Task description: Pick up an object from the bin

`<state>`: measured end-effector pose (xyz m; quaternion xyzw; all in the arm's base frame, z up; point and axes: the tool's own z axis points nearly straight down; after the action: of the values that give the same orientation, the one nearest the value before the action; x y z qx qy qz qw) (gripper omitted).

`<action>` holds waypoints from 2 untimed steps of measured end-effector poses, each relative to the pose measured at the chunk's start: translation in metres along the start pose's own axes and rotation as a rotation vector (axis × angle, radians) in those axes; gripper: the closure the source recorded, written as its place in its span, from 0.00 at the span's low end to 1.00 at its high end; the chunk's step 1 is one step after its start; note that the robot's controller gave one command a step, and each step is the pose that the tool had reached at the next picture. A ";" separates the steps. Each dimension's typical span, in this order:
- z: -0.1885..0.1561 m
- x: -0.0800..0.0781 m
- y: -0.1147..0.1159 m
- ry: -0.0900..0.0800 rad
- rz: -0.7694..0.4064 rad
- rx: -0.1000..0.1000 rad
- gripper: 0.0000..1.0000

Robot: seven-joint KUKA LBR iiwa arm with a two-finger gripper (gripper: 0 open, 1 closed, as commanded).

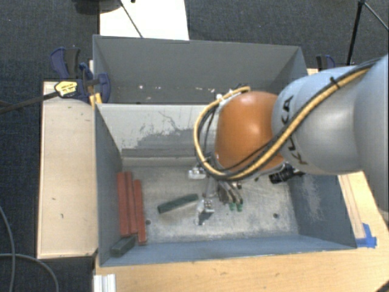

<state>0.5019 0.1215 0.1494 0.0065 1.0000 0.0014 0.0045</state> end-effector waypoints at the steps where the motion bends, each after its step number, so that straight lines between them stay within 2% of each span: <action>1: 0.075 -0.038 0.005 -0.006 0.156 -0.001 1.00; 2: 0.075 -0.038 0.005 -0.006 0.157 -0.001 1.00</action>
Offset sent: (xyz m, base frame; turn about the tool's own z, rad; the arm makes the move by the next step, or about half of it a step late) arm 0.0000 0.0000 0.0000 0.0000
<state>0.5409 0.1266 0.0747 0.0847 0.9964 0.0020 0.0072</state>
